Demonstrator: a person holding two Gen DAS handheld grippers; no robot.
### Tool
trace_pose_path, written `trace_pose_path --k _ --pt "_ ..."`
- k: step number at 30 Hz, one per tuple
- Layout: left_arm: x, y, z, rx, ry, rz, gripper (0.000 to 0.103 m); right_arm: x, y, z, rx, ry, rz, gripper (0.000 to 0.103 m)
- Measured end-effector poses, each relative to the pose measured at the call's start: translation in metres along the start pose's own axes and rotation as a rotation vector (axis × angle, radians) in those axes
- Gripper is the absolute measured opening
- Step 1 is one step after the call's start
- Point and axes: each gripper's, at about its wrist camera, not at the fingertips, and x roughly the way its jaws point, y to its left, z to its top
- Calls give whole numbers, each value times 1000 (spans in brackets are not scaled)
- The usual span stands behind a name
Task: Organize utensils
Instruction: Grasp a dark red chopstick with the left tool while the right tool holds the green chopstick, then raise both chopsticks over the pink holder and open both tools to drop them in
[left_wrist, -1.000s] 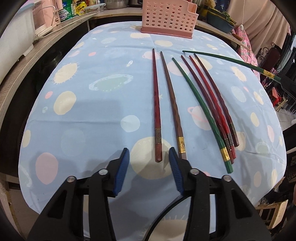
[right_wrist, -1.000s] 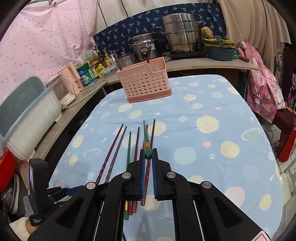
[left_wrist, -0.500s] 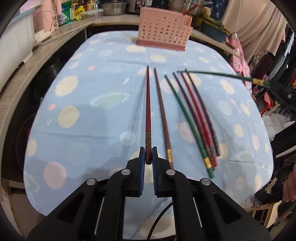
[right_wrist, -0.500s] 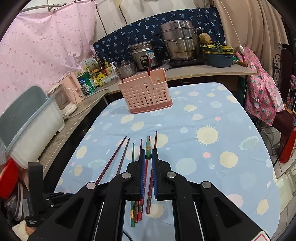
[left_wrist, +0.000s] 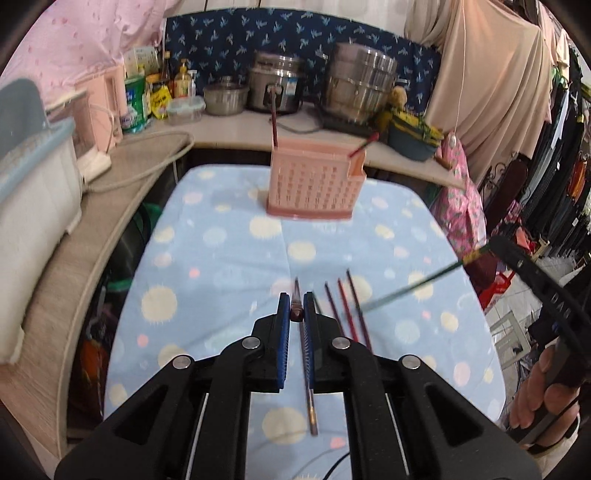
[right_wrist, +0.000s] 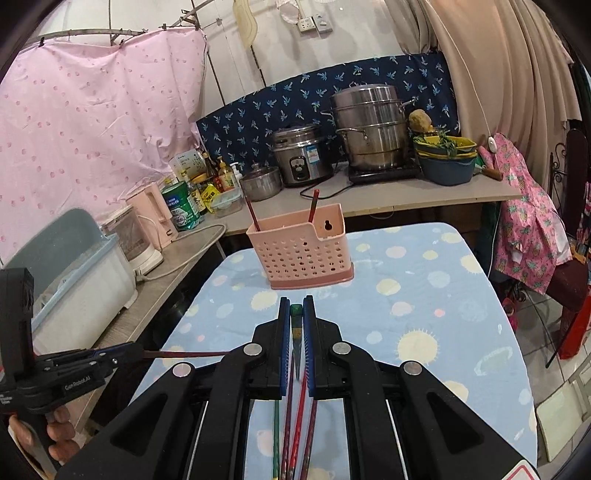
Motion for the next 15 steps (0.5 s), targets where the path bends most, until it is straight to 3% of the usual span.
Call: trace_pose_path --k 7,15 --pt "-20 -13 75 24 -127 -3 7 12 8 43 -1 -59 19 7" --pt "-18 -19 145 13 -218 -4 7 35 9 101 16 -127 28 7"
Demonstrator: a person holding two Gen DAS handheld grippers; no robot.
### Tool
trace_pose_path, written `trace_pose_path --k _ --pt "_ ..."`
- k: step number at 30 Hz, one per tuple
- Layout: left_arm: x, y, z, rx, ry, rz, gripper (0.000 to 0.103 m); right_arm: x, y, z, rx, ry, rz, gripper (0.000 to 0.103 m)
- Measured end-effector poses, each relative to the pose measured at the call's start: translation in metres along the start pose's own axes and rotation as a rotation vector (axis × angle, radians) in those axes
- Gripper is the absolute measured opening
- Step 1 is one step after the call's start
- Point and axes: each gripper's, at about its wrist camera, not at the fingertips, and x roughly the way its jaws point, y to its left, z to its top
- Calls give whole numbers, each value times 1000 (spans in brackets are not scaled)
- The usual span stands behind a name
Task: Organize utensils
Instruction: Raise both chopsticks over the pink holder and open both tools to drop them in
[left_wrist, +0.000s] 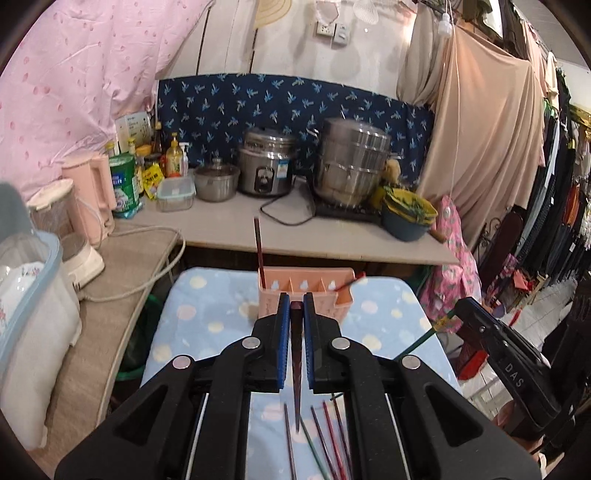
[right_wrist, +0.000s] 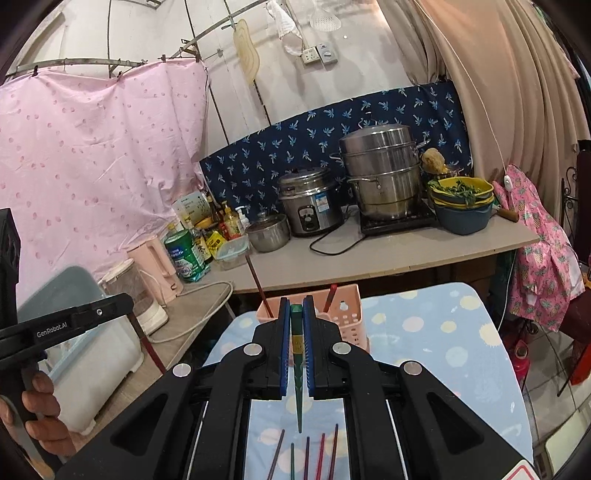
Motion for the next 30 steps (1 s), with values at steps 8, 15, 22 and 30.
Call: trace_pose_path --k 8,15,22,30 --pt "35 0 65 -16 -82 29 7 37 5 67 5 -89 -5 7" --pt "63 0 101 -11 -142 42 7 80 11 112 -9 -137 -29 7" --pt "103 2 119 0 -145 73 7 132 3 115 4 -100 -52 7" --pt "142 8 104 -4 -88 85 7 172 -3 89 -10 -21 -62 7"
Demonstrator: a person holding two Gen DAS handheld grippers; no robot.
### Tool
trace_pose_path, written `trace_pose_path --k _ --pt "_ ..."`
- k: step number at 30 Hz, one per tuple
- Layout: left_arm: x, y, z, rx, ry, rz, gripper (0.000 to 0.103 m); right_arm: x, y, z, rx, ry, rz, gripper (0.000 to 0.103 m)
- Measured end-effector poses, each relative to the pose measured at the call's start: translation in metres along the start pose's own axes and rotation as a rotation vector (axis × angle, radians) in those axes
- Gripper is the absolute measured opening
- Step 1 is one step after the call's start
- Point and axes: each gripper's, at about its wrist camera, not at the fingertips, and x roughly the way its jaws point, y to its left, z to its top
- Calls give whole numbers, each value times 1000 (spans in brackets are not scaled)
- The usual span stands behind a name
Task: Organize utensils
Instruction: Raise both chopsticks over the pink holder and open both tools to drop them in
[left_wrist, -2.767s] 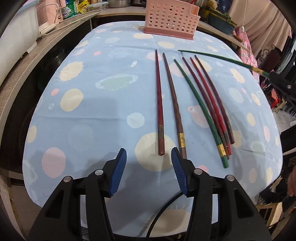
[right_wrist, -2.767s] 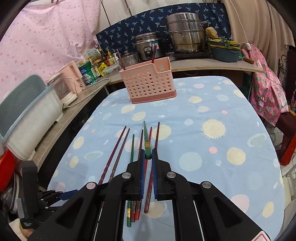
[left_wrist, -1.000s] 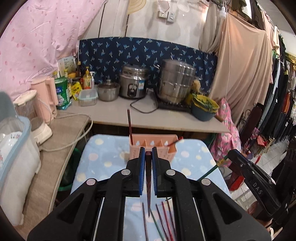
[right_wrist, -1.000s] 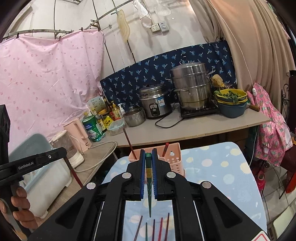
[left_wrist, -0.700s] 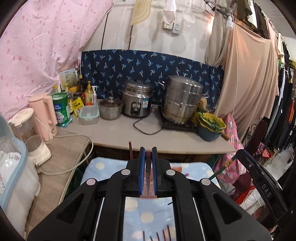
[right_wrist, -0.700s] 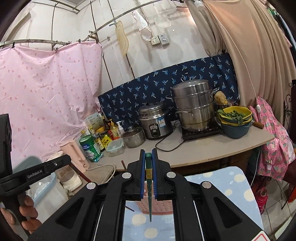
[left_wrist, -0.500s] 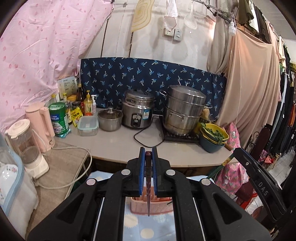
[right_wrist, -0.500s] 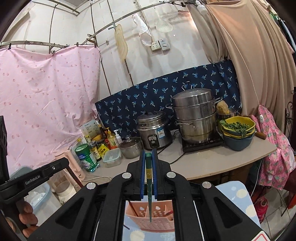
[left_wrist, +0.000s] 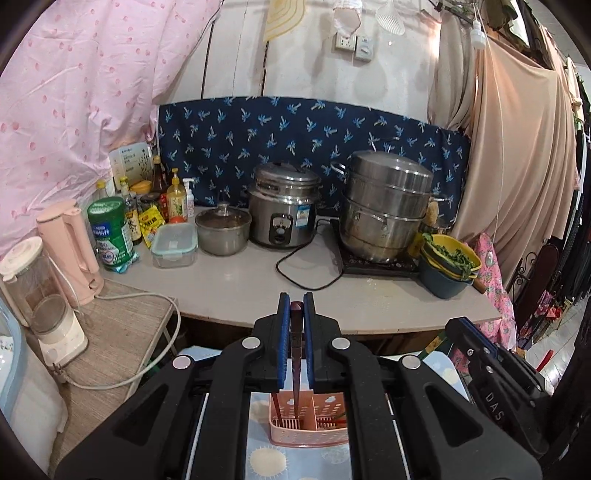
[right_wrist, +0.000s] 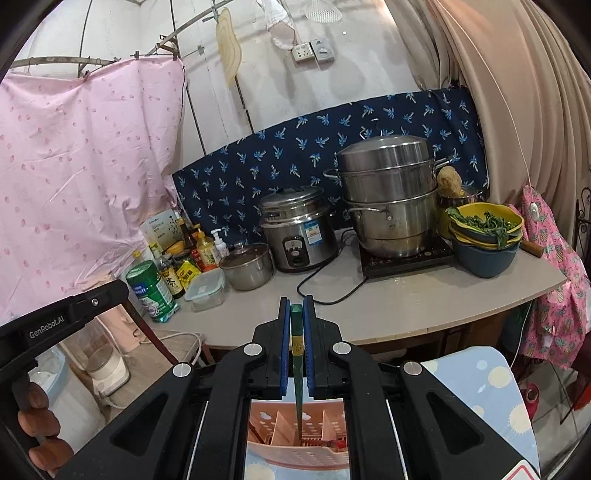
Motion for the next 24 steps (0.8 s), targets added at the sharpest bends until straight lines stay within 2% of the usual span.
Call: trace_pose_path --k 5,7,10,12,14,19,24 --pt "16 2 -12 -4 43 2 8 13 -4 -16 -5 45 -10 8" --pt "19 3 -16 -5 55 4 11 14 -6 -18 -3 56 -9 8" --pt "18 7 -21 -13 69 11 33 9 -8 -20 -6 56 -14 12" --pt "15 10 -25 -28 78 12 59 4 -11 -21 4 53 -13 23" --pt "11 14 -29 -44 91 10 67 -4 -14 -22 14 43 -14 27" --pt "-4 17 -43 -37 139 -11 68 -24 -17 -29 24 44 -9 29" --pt "-26 15 -68 -4 184 -38 71 -50 -21 -51 45 56 -1 34"
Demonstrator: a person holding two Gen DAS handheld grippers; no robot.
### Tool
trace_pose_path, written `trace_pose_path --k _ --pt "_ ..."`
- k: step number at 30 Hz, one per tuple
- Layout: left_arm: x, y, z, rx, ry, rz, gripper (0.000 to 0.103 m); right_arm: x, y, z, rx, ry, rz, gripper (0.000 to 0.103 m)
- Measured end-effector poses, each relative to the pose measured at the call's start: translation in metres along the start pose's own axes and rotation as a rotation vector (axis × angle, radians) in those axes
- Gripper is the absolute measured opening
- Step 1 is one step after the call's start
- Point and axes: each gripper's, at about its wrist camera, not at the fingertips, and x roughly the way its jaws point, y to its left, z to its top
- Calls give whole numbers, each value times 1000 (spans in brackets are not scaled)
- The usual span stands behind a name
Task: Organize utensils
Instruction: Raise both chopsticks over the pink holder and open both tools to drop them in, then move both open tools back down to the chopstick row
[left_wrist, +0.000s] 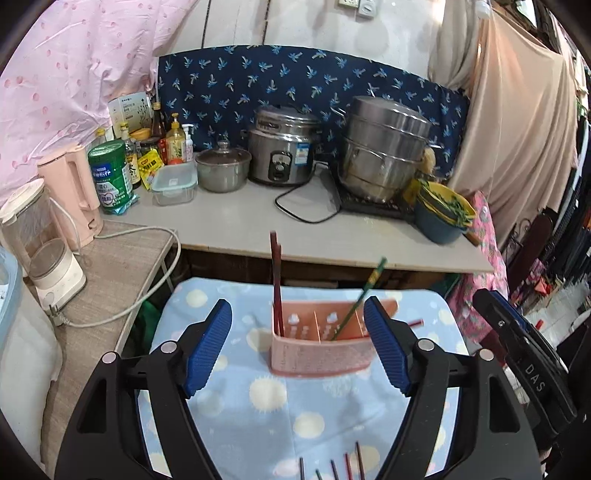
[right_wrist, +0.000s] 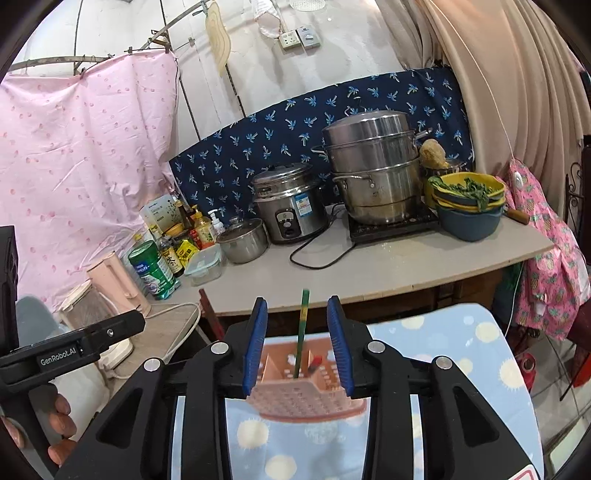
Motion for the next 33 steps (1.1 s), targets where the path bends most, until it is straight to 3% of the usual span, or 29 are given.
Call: trace_pose_path --k 6,20,27,33 --pt "-20 -4 -54 46 62 -25 72 -31 -4 -50 -11 50 -12 35" --pt "-63 -7 -221 79 231 -75 72 -100 -25 -191 -19 241 -45 35" --pt "-60 -11 -286 82 274 -7 72 -128 -32 -256 -61 334 -74 35" --pt "-50 -15 -327 102 311 58 72 -138 -32 -293 -73 392 -75 35"
